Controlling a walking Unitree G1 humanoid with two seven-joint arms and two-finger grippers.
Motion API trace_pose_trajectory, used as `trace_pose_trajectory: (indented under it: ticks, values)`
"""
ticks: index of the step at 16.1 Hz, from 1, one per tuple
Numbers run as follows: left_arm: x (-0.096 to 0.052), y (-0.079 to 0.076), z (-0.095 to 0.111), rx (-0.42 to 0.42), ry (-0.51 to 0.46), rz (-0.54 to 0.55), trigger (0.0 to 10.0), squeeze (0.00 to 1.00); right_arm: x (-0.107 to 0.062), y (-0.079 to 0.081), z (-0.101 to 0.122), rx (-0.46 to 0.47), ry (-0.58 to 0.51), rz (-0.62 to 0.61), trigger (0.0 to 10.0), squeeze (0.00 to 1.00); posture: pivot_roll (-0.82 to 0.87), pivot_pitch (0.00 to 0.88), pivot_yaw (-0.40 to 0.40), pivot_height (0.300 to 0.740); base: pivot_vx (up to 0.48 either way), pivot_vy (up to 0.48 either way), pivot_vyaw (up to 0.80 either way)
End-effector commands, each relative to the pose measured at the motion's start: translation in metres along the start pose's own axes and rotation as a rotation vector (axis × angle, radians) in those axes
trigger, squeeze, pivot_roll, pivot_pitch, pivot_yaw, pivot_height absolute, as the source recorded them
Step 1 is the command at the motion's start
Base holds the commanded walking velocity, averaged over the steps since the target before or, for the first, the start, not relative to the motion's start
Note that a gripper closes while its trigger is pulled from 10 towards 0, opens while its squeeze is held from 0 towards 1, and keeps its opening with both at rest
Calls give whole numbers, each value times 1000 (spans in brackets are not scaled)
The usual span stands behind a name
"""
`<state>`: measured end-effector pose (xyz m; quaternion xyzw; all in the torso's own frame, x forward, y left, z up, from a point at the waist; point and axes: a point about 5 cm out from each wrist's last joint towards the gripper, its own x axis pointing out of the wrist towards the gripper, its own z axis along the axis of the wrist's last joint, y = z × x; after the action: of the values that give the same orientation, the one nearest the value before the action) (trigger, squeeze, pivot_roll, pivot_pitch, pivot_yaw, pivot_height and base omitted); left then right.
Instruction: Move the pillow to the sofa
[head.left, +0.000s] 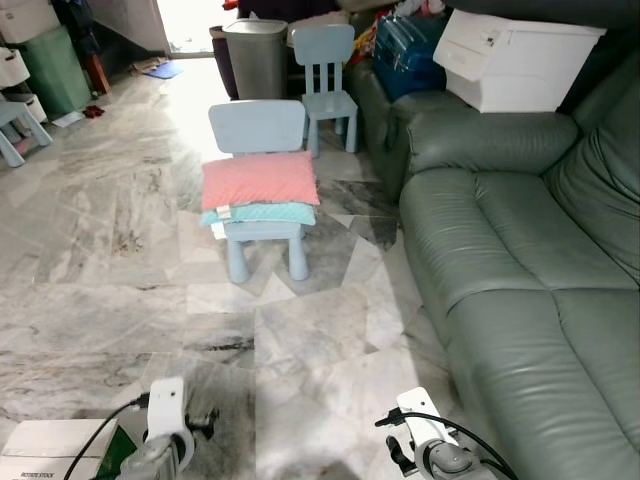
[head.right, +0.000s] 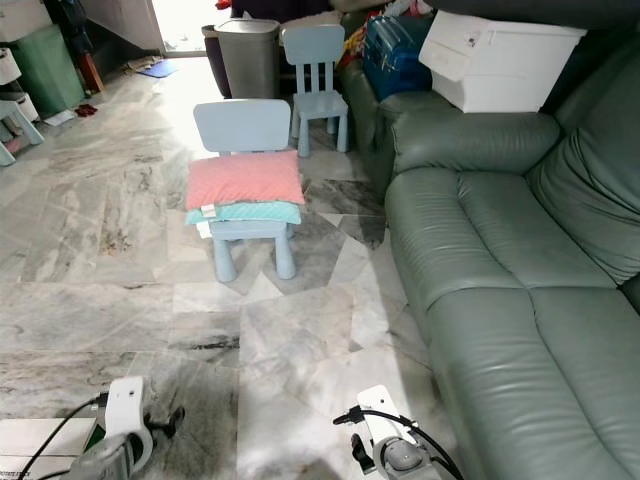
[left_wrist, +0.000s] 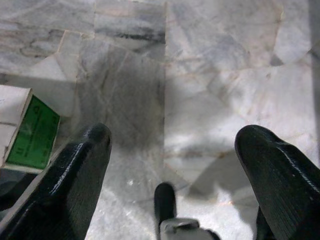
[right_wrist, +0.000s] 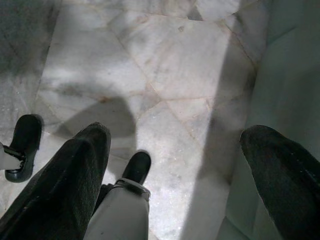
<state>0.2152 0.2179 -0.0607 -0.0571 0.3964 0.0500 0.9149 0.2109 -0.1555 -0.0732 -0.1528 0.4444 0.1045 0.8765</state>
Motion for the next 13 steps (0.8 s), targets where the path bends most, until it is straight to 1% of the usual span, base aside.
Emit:
trace_pose_trajectory:
  ticks: [1,2,3,4,5,7,8,9,10,11,12,13]
  values:
    - [0,3,4,-11,-14,9,10000,0,0,-1,1,13,-11,-5,10000,0,-108,0,26,740,0,0,0]
    - [1,2,7,-21,-25,0,10000,0,0,-2,2,3,-19,-9,10000,0,-110,0,26,740,0,0,0]
    - [2,2,13,-52,-52,-5,10000,0,0,-3,6,-20,-43,-16,10000,0,-111,0,27,740,0,0,0]
    - [3,1,22,-97,-89,-21,10000,0,0,-6,12,-13,-77,-29,10000,0,-113,0,28,740,0,0,0]
    - [3,-1,35,-71,-152,-30,10000,0,0,-11,24,-5,-138,-54,10000,0,-114,0,29,740,0,0,0]
    - [2,-10,82,-28,-365,-116,10000,0,-3,-23,66,58,-340,-77,10000,0,-120,2,29,740,0,0,0]
    - [-3,-15,106,16,-488,-146,10000,0,-8,-34,83,79,-456,-77,10000,0,-120,2,29,740,0,0,0]
    - [-13,-19,122,86,-613,-162,10000,0,-24,-65,93,120,-612,-85,10000,0,-126,11,29,740,0,0,0]
    - [-17,-19,126,102,-653,-159,10000,0,-31,-75,97,133,-673,-88,10000,0,-126,11,29,740,0,0,0]
    - [-26,-19,127,98,-711,-172,10000,0,-48,-86,106,157,-769,-104,10000,0,-128,19,28,740,0,0,0]
    - [-39,-17,121,103,-748,-207,10000,0,-65,-87,107,166,-834,-116,10000,0,-134,26,29,740,0,0,0]
    - [-52,-16,112,116,-761,-230,10000,0,-78,-84,101,187,-865,-122,10000,0,-135,35,29,740,0,0,0]
